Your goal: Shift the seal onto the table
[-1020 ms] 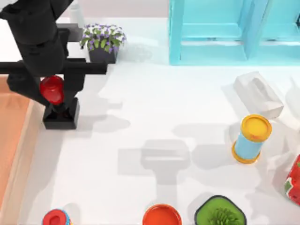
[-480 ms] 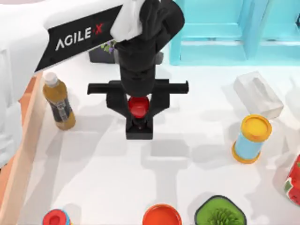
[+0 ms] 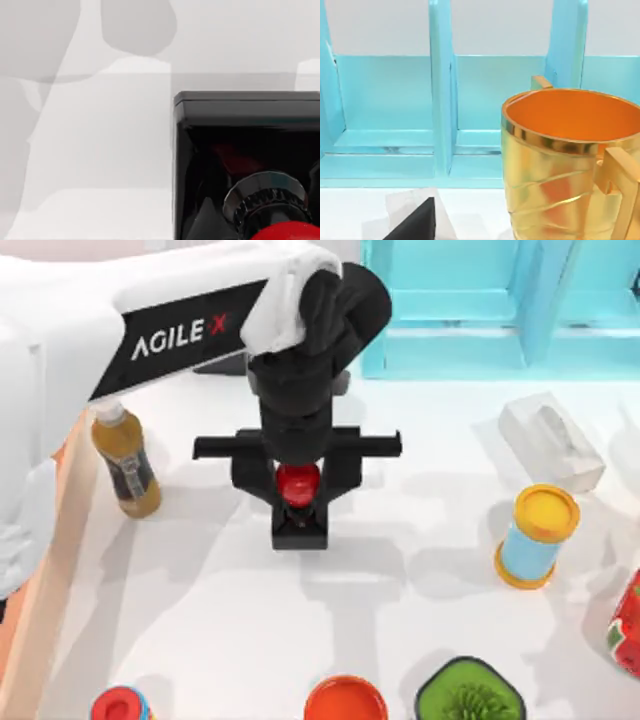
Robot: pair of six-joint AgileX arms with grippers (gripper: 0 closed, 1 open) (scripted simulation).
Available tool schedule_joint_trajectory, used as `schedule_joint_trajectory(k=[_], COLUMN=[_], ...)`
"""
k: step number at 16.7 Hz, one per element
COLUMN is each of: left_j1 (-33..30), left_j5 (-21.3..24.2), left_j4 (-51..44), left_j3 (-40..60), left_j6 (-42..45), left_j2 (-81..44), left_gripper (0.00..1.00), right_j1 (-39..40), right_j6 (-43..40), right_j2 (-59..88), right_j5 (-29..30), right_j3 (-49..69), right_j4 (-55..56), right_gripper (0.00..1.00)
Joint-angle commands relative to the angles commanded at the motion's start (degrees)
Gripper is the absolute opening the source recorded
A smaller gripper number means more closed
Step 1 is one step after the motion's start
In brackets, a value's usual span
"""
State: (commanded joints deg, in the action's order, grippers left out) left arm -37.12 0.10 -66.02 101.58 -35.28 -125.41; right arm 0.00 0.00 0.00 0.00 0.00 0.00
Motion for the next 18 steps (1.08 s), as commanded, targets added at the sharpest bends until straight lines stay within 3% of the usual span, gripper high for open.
schedule_joint_trajectory(k=[6,18], left_j1=[0.0,0.0], left_j5=[0.0,0.0], left_j4=[3.4,3.4], left_j3=[-2.8,-2.8], left_j6=[-0.1,-0.1], left_j2=[-0.7,-0.7], left_gripper=[0.00,0.90], right_j1=[0.0,0.0], right_j6=[0.0,0.0], right_j2=[0.0,0.0], right_j5=[0.0,0.0], right_j3=[0.0,0.0], right_j4=[0.0,0.0], right_gripper=[1.00,1.00])
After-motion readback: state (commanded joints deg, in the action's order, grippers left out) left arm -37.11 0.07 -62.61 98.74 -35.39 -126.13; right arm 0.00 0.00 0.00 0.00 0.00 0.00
